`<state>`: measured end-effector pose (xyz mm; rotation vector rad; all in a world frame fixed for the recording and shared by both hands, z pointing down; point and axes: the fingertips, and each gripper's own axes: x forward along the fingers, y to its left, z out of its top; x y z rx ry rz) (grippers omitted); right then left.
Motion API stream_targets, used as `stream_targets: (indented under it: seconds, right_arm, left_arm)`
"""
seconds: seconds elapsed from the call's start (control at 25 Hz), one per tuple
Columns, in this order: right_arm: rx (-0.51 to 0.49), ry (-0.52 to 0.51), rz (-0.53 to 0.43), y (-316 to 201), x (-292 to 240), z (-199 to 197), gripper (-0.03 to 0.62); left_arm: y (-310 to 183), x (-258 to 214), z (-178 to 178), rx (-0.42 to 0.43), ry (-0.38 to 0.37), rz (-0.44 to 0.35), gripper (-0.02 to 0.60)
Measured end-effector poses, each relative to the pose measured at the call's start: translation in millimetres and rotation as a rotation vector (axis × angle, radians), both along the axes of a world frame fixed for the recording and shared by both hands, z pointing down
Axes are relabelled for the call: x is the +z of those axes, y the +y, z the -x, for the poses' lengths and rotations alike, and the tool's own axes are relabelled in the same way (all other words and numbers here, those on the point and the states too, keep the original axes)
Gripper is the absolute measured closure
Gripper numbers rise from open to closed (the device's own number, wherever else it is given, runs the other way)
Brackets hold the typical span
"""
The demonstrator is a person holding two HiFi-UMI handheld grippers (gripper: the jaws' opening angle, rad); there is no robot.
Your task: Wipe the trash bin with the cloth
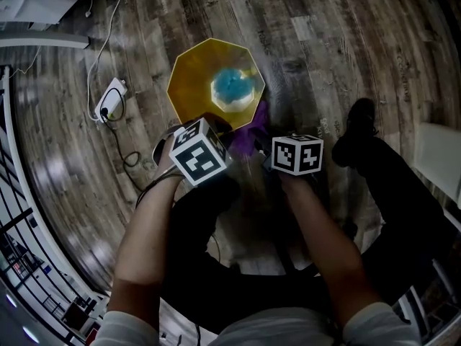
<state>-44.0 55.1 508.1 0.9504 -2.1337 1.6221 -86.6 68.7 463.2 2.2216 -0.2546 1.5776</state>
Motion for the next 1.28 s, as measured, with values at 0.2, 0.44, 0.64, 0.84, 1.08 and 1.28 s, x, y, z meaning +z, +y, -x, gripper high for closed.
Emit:
stream_targets:
  seconds: [0.2,0.44,0.64,0.84,1.08,1.28]
  right_arm:
    - [-0.016,0.04,0.03,2,24,3,0.505]
    - [-0.028,0.041,0.124,2,57,8,0.505]
    - [-0.058,0.08,0.148,-1,80,9,0.505]
    - [-0.069,0.105,0.165,0,100,13,0.505]
    - [-0.081,0.145,0.176,-3,128,15,0.505]
    - [-0.06,0.152,0.195,-1,145,18,0.505]
  left_arm:
    - [0,-2,-1,-0.008,0.01,0.0,0.545]
    - [0,-4,-3,-0.018,0.013,0.003,0.545]
    - [-2,-6,-4,-0.016,0.013,0.006,0.545]
    - [-1,-6,-4,-0.019,0.011,0.011,0.545]
    - [-1,-9,-5,-0.024,0.018,0.006,0.545]
    - [3,-8,-4,-0.027,0.017,0.006,0.545]
